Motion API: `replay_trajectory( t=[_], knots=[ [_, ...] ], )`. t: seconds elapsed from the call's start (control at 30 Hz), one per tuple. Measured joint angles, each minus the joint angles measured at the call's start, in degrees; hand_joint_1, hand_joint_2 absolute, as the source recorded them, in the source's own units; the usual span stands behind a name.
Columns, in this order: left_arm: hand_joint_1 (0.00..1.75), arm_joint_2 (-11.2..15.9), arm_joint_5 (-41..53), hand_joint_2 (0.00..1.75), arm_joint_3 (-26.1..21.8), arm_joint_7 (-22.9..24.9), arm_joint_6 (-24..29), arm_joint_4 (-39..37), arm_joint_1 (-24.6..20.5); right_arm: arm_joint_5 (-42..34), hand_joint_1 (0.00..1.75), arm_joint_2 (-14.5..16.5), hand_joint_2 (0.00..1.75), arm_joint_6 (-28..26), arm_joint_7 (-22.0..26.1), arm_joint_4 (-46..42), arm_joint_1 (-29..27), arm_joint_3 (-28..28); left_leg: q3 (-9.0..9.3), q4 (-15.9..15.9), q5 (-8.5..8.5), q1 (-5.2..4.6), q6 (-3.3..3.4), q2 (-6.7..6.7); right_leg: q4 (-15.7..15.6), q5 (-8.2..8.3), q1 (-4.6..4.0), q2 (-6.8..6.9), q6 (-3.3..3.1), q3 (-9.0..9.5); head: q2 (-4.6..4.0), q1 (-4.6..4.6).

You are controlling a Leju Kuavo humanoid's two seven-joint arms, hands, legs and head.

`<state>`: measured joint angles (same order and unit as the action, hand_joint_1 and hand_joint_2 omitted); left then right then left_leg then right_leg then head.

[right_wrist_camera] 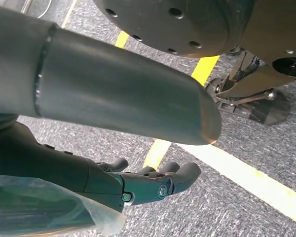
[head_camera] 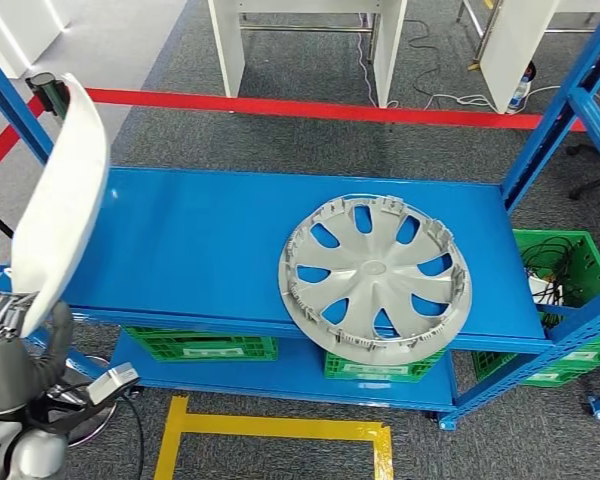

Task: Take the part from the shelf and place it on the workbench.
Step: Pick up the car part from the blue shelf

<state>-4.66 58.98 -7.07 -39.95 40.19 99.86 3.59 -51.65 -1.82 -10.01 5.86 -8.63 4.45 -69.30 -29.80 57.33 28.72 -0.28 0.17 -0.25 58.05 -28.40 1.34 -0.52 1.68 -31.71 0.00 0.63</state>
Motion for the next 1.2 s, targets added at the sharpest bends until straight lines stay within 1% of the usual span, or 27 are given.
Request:
replay_trajectory(
  t=[0.07,0.2,0.4,0.6,0.73,0.87,1.1,1.2],
  knots=[
    [1.75,-1.08,0.35,1.75,-0.44,-0.08,0.00,3.61,0.72,-0.30,0.00,0.05,0.00,-0.02,0.22,0.00,-0.02,0.26,0.00,0.00,-0.01,0.00,0.01,-0.01,0.00,0.01,0.00,0.03,0.01,0.02,0.00,0.00],
    [1.75,-2.39,0.73,1.75,-0.51,-0.09,-0.02,8.24,2.00,-0.78,0.00,0.12,0.00,-0.07,0.43,0.00,-0.04,0.59,0.01,0.00,-0.02,0.00,0.01,-0.01,0.00,0.02,0.00,0.04,0.03,0.04,0.00,0.01],
    [1.75,-3.92,1.11,1.75,-0.51,-0.09,-0.07,10.48,3.38,-1.05,0.00,0.34,0.00,-0.09,0.43,0.00,-0.06,0.93,0.00,0.00,-0.02,0.00,0.01,-0.01,0.00,0.02,0.00,0.04,0.03,0.04,0.00,0.01],
    [1.75,-4.61,0.49,1.75,-0.51,-0.09,-0.07,10.99,3.72,-1.09,0.00,0.44,0.00,-0.10,0.47,-0.01,-0.05,1.00,0.00,0.00,-0.02,0.00,0.01,-0.01,0.00,0.02,0.00,0.04,0.03,0.03,0.00,0.01],
    [1.75,-4.97,-2.90,1.75,-0.44,0.07,-0.09,10.50,3.95,-1.46,0.00,0.62,0.00,-0.12,0.66,-0.02,-0.03,1.10,0.00,0.00,-0.02,0.00,0.01,-0.01,0.00,0.02,0.00,0.04,0.03,0.03,0.00,0.01],
    [1.75,-4.87,-6.00,1.75,0.25,1.37,-0.11,9.35,4.39,-1.82,0.00,0.75,0.00,-0.16,0.81,-0.01,0.00,1.33,0.00,0.00,-0.02,0.00,0.01,-0.01,0.00,0.02,0.00,0.04,0.03,0.02,0.00,0.01],
    [1.75,-4.76,-6.48,1.75,0.85,1.94,-0.13,8.13,4.57,-1.84,0.00,0.87,0.00,-0.16,0.85,-0.02,0.03,1.53,0.00,0.00,-0.02,0.00,0.01,-0.01,0.00,0.02,0.00,0.04,0.03,0.02,0.00,0.01],
    [1.75,-4.11,-8.00,1.75,1.65,3.70,-0.13,7.85,4.84,-1.92,0.00,0.94,0.00,-0.22,0.87,-0.01,0.06,1.54,0.00,0.00,-0.02,0.00,0.01,-0.01,0.00,0.02,0.00,0.03,0.03,0.02,0.00,0.01]
  ],
)
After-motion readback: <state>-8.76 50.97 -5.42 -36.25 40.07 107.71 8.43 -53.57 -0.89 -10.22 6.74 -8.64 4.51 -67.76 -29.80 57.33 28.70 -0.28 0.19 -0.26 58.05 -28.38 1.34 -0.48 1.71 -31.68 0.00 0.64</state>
